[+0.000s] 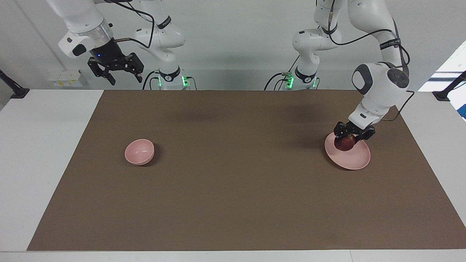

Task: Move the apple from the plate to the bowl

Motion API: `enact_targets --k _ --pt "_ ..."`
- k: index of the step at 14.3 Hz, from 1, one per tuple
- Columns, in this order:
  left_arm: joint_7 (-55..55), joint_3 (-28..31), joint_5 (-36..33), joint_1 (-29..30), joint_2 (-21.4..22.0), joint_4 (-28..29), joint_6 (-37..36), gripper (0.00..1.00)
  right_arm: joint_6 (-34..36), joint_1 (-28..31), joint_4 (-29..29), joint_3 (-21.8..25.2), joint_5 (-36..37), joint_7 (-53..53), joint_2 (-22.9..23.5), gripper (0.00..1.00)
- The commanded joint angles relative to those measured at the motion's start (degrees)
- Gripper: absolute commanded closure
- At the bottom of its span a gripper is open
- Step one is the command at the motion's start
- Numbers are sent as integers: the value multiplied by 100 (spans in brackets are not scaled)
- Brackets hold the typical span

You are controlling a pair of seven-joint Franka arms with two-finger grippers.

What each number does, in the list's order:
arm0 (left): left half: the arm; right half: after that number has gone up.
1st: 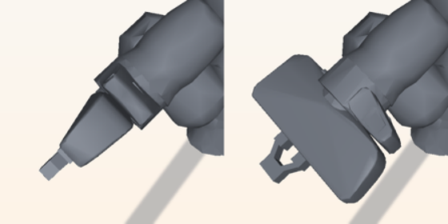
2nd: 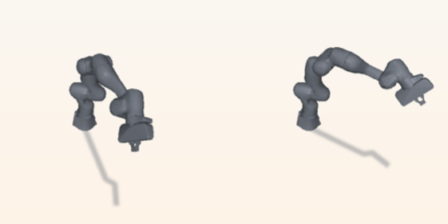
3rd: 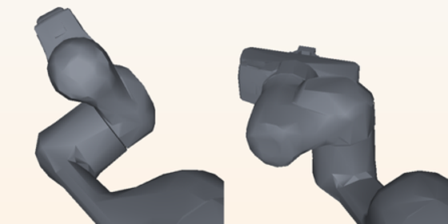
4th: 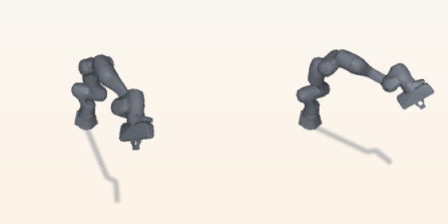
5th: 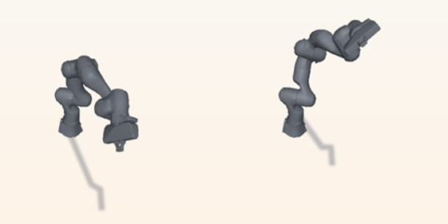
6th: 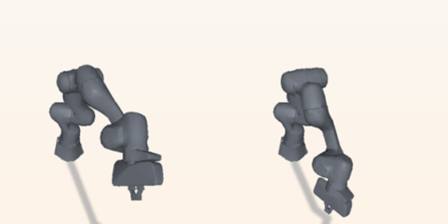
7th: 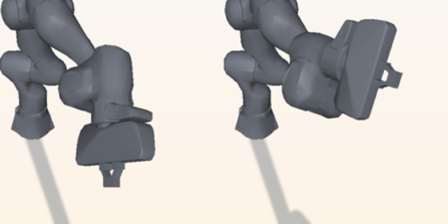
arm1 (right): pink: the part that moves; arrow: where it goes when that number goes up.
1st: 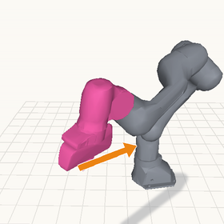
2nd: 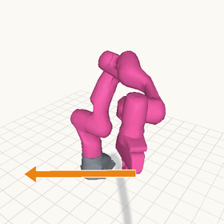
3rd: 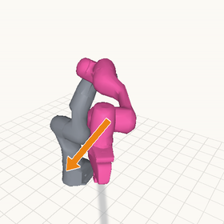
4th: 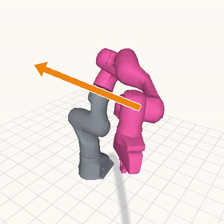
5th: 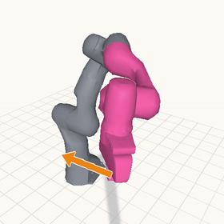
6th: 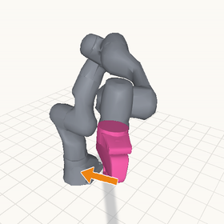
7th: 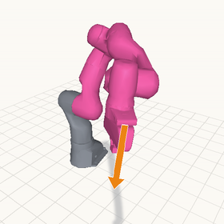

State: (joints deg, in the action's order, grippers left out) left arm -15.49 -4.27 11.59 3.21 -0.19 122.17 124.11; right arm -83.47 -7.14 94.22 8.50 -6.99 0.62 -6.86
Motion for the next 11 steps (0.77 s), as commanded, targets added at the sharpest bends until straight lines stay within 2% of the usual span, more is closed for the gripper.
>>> enact_targets --k 1,4,8,11 --pt "-7 -214 623 -57 178 -149 -431 100 -134 11 105 -32 -477 420 -1 0" --pt "422 -627 1667 -57 143 -281 -397 100 -344 -330 105 -32 -715 788 140 0" --pt "853 -1189 2810 -101 55 -527 -309 100 -537 -586 97 -32 -1611 2316 474 0" --pt "1013 -1663 3174 -101 -25 -782 -239 100 -635 -735 97 -32 -2085 3248 676 0"
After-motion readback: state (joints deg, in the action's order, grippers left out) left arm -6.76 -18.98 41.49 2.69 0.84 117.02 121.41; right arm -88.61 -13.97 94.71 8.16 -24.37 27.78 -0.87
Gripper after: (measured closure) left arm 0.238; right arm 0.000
